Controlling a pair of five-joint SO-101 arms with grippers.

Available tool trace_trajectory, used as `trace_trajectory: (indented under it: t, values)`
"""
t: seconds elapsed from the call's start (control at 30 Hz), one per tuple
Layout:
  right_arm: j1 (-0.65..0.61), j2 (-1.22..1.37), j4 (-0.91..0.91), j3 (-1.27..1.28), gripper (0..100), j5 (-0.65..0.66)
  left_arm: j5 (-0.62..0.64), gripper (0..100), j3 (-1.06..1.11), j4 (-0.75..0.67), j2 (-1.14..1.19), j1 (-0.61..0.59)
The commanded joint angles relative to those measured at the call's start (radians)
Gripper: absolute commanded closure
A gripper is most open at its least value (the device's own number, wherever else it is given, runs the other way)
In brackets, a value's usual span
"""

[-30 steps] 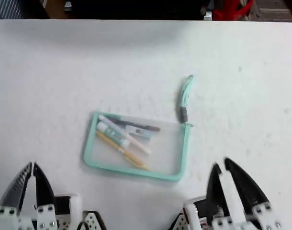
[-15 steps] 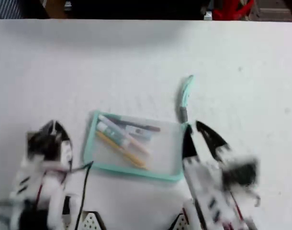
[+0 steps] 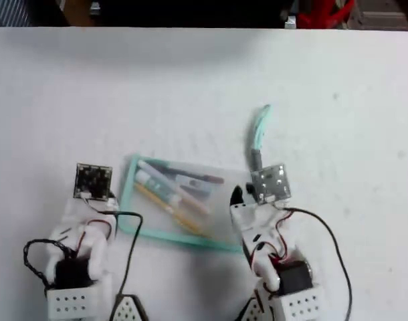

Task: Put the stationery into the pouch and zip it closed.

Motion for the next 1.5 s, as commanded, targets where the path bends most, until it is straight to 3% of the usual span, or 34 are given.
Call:
trace_trajectory:
  t: [0.0,0.13,0.3,0.43,0.7,0.9,1.1,1.47]
  values:
    - [0.018,-0.004,0.033,0.026,93.5,-0.209,0.008,96,-0.003,0.192,-0.008,-0.002]
    - [0.085,-0.004,0.039,0.029,93.5,-0.325,0.008,96,-0.003,0.285,-0.008,-0.002]
    - [0.202,-0.001,0.07,0.031,93.5,-0.296,0.014,96,-0.003,0.29,-0.008,0.054]
    - [0.15,-0.002,0.186,0.031,93.5,-0.249,0.015,96,-0.003,0.29,-0.008,0.159]
    - [0.082,-0.004,0.257,0.031,93.5,-0.025,0.015,96,-0.003,0.29,-0.008,0.17]
    - [0.077,-0.002,0.283,0.031,93.5,-0.018,0.014,96,-0.002,0.29,-0.008,0.17]
    - [-0.025,-0.004,0.378,0.011,93.6,-0.011,0.011,96,-0.002,0.29,-0.008,0.171]
    - [-0.015,-0.004,0.378,0.009,93.6,-0.009,0.011,96,-0.002,0.29,-0.008,0.171]
